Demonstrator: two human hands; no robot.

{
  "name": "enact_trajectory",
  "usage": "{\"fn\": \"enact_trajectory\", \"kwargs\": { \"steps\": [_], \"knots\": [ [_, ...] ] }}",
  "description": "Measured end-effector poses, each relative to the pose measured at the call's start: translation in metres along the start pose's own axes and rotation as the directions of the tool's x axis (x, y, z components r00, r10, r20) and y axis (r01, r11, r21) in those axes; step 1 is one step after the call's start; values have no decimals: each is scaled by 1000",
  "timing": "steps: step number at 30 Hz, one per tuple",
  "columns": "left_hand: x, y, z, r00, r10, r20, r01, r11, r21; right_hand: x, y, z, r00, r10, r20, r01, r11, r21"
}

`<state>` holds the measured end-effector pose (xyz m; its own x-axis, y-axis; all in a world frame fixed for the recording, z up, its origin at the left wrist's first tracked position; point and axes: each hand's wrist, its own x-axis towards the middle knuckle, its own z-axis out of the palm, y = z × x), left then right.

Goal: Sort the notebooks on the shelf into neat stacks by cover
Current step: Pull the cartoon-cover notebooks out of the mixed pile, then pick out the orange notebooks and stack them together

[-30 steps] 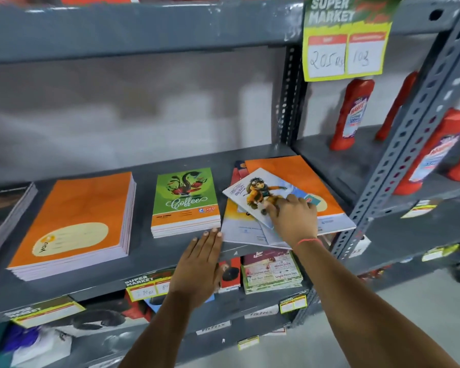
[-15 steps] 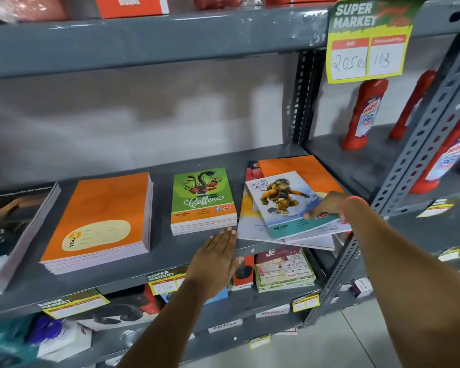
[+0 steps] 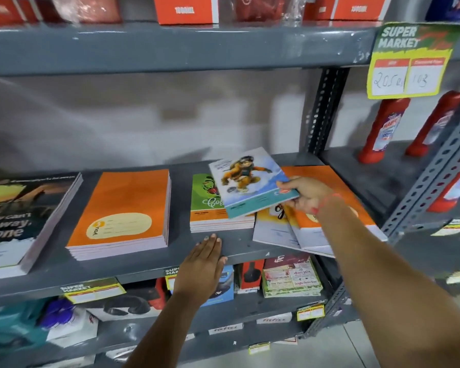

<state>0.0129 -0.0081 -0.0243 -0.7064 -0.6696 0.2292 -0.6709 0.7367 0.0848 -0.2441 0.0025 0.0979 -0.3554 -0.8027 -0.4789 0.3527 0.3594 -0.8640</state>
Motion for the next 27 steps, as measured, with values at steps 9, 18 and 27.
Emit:
{"fn": "enact_trajectory", "kwargs": {
  "steps": [9,18,27],
  "knots": [
    [-4,-8,9,991,13,-133,5,991,136,21,45,74,974,-192,-123,52,712,-700],
    [43,73,-18,986,0,-165,-55,943,-329,18,30,-5,839,-451,-305,-138,366,-920],
    [133,149,-10,850,-261,458,527,408,-745,0,46,-129,805,-285,-521,-375,436,-818]
  ]
}}
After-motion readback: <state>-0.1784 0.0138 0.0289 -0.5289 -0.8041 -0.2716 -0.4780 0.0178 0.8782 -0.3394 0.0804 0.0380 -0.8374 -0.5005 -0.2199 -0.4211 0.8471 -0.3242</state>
